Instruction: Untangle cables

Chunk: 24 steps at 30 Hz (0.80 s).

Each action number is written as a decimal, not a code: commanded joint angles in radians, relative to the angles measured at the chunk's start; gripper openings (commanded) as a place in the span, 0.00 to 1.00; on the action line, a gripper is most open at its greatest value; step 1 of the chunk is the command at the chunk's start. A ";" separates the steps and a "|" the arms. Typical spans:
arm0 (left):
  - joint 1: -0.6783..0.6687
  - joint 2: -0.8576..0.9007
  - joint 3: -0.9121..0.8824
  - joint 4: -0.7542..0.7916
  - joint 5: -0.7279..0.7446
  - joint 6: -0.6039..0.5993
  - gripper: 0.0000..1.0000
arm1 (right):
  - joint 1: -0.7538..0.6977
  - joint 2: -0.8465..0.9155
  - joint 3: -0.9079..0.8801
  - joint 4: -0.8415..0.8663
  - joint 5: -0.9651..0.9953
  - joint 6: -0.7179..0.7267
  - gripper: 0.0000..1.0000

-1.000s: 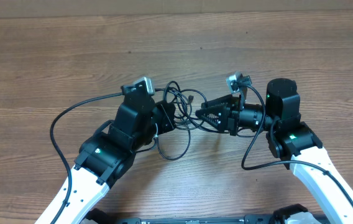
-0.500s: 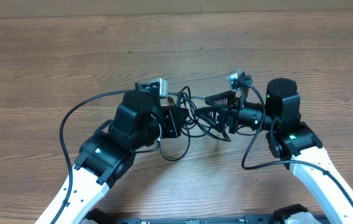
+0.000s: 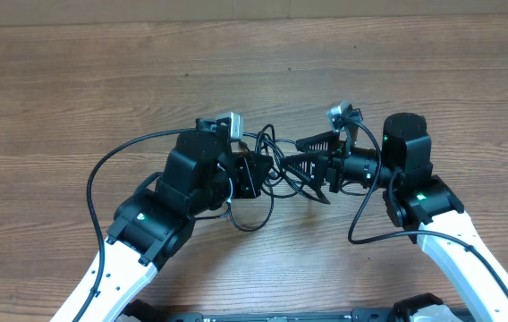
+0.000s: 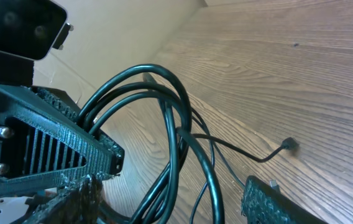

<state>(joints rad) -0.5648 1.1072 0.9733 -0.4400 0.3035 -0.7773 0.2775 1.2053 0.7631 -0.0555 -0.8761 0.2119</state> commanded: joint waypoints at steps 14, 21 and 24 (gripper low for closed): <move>0.002 -0.001 0.019 -0.001 0.001 0.022 0.04 | 0.003 -0.010 0.015 -0.003 0.015 -0.004 0.72; 0.002 -0.001 0.019 -0.001 0.000 0.022 0.04 | 0.003 -0.010 0.015 -0.003 0.015 -0.004 0.72; 0.002 -0.001 0.019 -0.001 0.001 0.022 0.05 | 0.003 -0.010 0.015 -0.005 0.015 -0.004 0.72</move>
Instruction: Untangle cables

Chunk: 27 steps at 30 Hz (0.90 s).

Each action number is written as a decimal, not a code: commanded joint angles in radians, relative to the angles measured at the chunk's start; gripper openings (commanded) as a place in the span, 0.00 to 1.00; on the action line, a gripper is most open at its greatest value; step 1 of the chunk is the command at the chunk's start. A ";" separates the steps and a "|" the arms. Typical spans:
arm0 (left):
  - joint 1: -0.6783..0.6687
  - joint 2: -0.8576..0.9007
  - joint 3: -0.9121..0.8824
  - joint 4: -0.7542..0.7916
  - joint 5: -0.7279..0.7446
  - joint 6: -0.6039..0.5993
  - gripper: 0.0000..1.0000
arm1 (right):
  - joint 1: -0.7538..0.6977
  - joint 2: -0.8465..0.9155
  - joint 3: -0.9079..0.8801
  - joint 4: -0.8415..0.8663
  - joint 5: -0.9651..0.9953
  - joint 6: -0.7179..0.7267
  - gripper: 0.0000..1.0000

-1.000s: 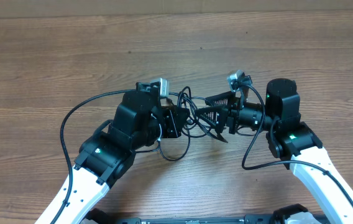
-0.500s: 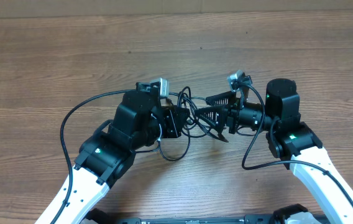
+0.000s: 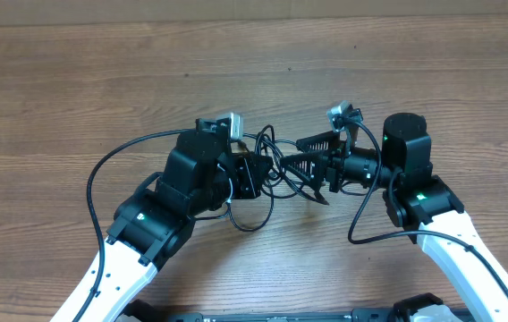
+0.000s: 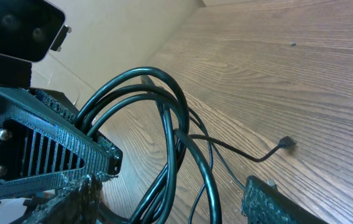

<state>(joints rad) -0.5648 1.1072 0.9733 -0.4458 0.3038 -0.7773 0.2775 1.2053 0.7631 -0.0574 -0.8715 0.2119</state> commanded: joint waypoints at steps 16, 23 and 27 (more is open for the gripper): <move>0.002 -0.001 0.019 -0.021 0.004 0.140 0.04 | 0.003 -0.010 0.015 -0.027 -0.006 -0.036 0.70; 0.002 -0.001 0.019 -0.021 0.002 0.191 0.04 | 0.003 -0.010 0.015 -0.003 -0.105 -0.068 0.59; 0.002 -0.001 0.019 -0.021 0.003 0.221 0.05 | 0.003 -0.010 0.015 0.025 -0.187 -0.068 0.43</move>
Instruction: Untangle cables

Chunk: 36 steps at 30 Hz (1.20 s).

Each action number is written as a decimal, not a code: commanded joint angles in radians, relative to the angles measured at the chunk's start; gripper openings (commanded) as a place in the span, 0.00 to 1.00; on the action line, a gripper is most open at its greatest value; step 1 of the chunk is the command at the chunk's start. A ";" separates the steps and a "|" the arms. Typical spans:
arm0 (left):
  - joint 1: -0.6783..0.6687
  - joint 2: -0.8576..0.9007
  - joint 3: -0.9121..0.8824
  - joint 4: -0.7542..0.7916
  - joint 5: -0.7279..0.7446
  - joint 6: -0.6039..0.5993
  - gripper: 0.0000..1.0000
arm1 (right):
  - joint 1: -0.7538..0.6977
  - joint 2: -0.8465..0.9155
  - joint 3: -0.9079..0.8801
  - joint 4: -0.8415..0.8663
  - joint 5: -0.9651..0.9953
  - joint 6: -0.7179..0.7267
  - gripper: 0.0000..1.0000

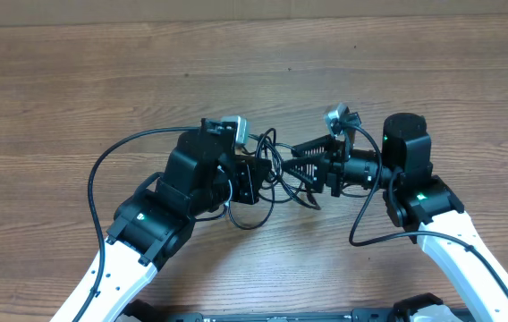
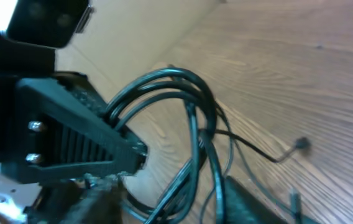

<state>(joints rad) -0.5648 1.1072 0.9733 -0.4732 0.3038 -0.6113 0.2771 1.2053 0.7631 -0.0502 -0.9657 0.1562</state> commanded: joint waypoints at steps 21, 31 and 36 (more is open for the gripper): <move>0.002 0.000 0.019 0.079 0.089 0.074 0.04 | 0.033 0.003 0.015 0.019 -0.021 -0.013 0.38; 0.002 0.002 0.019 0.068 0.120 0.078 0.04 | 0.050 0.003 0.015 0.019 0.095 -0.019 0.39; 0.002 0.002 0.019 0.049 0.144 0.077 0.04 | 0.050 0.003 0.015 0.018 0.146 -0.034 0.44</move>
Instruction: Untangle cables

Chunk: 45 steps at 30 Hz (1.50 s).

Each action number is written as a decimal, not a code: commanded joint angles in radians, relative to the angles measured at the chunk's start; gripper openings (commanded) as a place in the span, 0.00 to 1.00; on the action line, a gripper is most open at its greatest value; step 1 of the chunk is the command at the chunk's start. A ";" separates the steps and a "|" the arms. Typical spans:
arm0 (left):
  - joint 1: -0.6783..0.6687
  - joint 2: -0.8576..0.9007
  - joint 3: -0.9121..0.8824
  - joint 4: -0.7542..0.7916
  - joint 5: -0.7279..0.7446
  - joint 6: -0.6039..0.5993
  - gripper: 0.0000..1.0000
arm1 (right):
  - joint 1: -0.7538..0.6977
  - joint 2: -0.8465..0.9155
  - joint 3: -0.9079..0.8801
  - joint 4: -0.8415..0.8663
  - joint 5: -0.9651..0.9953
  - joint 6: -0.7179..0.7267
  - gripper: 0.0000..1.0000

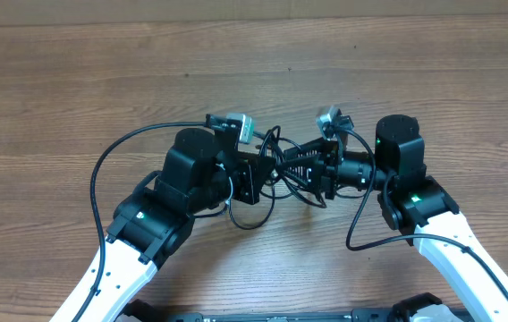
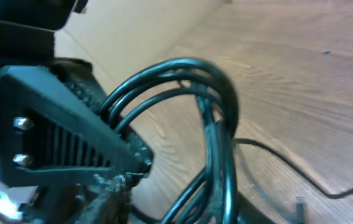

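A bundle of black cables (image 1: 278, 159) hangs tangled between my two grippers at the middle of the table. My left gripper (image 1: 256, 177) appears shut on the bundle; its ribbed black finger (image 2: 58, 137) fills the left of the right wrist view, with the cable loops (image 2: 217, 106) arching out from it. My right gripper (image 1: 306, 172) faces it from the right, open, with the loops running down between its fingers (image 2: 108, 199). That view is blurred, and I cannot tell whether the fingers touch the cable.
One long black cable (image 1: 95, 192) sweeps out in a wide arc over the wooden table (image 1: 75, 80) to the left of my left arm. A thin cable ending in a small plug (image 2: 325, 190) lies on the wood. My right arm's own lead (image 1: 354, 225) hangs beside it.
My right gripper has moved left, nearer the left gripper, and the cable loops now sit deeper between its fingers, which stand closer together. The left gripper holds the bundle as before.
At the first two moments my right gripper stood wide open just right of the loops, while the left held the bundle still. Then it had shifted left with its fingers narrower. Now it reaches around the loops, close against the left gripper.
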<state>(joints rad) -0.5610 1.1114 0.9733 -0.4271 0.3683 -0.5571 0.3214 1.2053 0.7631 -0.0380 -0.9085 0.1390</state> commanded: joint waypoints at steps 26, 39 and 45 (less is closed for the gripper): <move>-0.002 0.000 0.019 0.035 0.087 -0.026 0.04 | 0.006 0.003 0.015 -0.080 0.248 -0.017 0.04; -0.002 0.000 0.019 0.032 -0.196 -0.144 0.04 | 0.006 0.003 0.015 -0.077 0.107 -0.017 0.04; -0.002 0.001 0.019 -0.008 -0.314 -0.202 0.05 | 0.006 0.003 0.015 -0.050 0.000 -0.016 0.04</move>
<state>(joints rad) -0.5632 1.1271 0.9733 -0.4271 0.1917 -0.6983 0.3275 1.2053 0.7647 -0.0986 -0.8127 0.1345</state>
